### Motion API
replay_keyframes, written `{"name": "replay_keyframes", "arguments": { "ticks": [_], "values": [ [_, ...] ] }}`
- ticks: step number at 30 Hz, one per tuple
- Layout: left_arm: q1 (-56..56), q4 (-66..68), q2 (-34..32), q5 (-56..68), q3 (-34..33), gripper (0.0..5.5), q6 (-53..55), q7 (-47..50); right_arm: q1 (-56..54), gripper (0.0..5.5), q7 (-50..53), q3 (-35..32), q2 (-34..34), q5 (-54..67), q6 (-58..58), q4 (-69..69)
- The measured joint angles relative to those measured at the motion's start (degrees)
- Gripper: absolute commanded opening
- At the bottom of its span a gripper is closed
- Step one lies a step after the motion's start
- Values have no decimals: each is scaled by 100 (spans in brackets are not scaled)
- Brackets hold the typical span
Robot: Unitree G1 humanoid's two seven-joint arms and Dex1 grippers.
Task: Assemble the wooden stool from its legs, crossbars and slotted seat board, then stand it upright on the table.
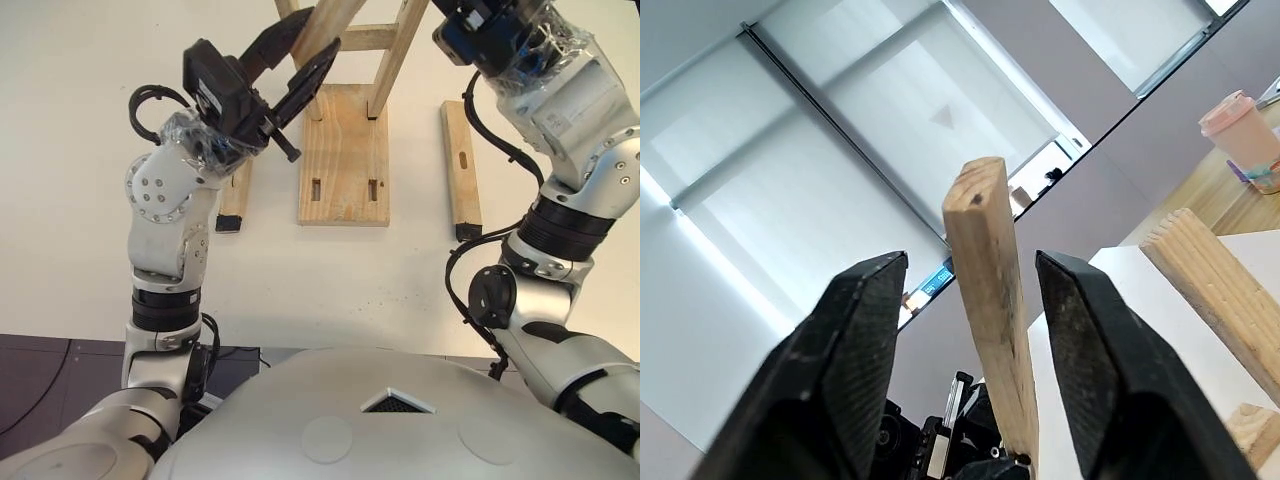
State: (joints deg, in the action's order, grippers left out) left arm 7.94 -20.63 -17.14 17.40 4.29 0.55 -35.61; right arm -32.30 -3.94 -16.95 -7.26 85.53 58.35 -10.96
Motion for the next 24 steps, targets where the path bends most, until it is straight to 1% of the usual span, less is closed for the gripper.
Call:
{"name": "replay_keyframes", "arguments": {
  "ticks": [5,8,9,10,12,14,15,16,17,20,22,24],
  "values": [
    [-57,-3,0,-14,25,125,-104,15,-7,79,81,142,-25,27,-176,91],
    [-59,-9,-13,-60,34,125,-106,30,-7,61,153,163,-63,11,-207,151],
    [-59,-16,-20,-60,38,162,-107,30,-7,60,154,173,-73,6,-222,152],
    [-59,-24,-21,-63,46,192,-108,38,-6,38,153,181,-79,-1,-238,156],
    [-90,-22,-47,-93,153,223,37,29,-6,38,45,220,-91,-19,-258,151],
    [-162,41,-131,-184,175,247,234,47,27,38,-56,185,-393,-248,-316,139],
    [-231,95,-177,-247,177,268,301,79,87,38,-117,116,-567,-364,-371,138],
    [-363,208,-247,-334,166,284,406,174,251,38,-226,-3,-810,-591,-451,145],
    [-416,260,-248,-390,133,288,471,290,402,38,-338,-46,-981,-803,-501,140],
    [-450,433,-76,-465,-200,288,675,888,1075,38,-863,55,-1496,-1895,-959,-51],
    [-468,447,110,-442,-428,288,705,1256,1627,38,-1187,275,-1771,-3075,-1739,-50],
    [-506,411,299,-223,-617,288,830,1501,1937,38,-1299,335,-1819,-3919,-2495,189]
  ]
}}
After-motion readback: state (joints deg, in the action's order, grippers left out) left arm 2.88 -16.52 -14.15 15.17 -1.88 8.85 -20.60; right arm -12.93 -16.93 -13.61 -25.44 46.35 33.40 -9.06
